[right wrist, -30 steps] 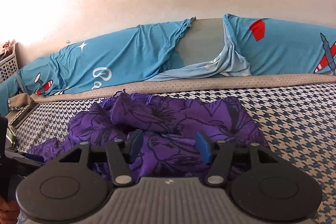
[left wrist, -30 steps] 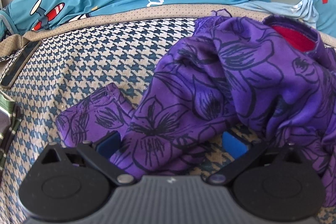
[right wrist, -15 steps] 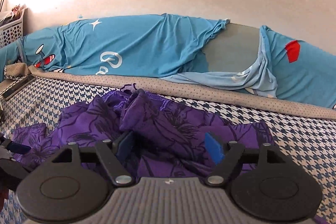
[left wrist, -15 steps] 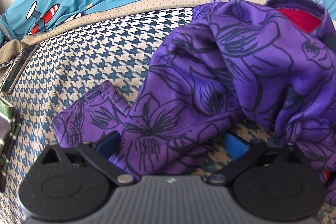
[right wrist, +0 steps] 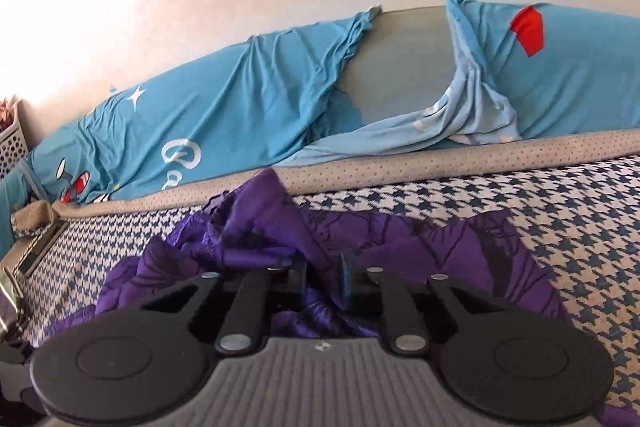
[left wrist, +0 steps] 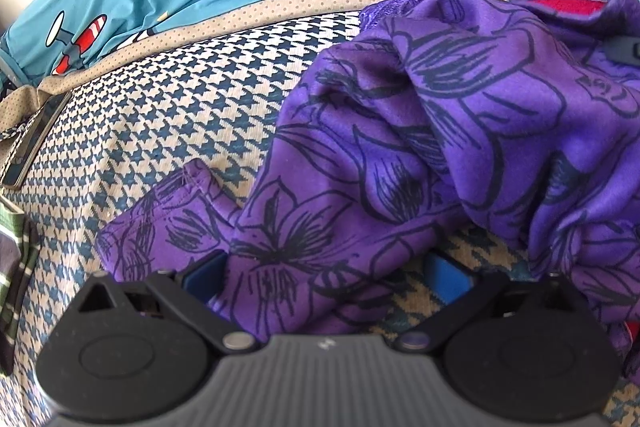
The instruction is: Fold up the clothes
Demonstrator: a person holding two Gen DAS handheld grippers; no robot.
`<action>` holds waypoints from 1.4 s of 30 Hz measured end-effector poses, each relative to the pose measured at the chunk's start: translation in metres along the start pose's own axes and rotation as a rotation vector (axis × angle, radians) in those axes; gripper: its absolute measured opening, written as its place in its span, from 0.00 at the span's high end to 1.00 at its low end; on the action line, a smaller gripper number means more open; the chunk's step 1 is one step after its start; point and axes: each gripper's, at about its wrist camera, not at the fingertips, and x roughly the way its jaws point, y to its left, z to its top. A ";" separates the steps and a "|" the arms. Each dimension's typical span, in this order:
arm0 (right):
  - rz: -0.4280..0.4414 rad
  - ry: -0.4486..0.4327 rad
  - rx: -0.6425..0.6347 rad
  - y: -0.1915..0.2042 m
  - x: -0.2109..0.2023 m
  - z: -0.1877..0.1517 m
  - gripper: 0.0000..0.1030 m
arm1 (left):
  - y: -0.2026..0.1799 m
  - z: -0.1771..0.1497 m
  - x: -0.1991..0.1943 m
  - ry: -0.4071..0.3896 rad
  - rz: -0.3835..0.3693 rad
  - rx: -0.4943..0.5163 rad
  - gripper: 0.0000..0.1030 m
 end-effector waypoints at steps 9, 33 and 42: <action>-0.218 -0.169 0.132 -0.049 -0.040 0.015 0.90 | 0.001 -0.001 0.000 -0.005 -0.005 0.003 0.00; -0.163 -0.087 0.268 -0.097 -0.047 0.000 0.50 | -0.001 -0.003 0.003 -0.016 -0.004 -0.011 0.00; -0.090 0.039 0.231 -0.063 -0.012 -0.004 0.40 | 0.000 -0.004 0.002 -0.016 -0.005 -0.014 0.00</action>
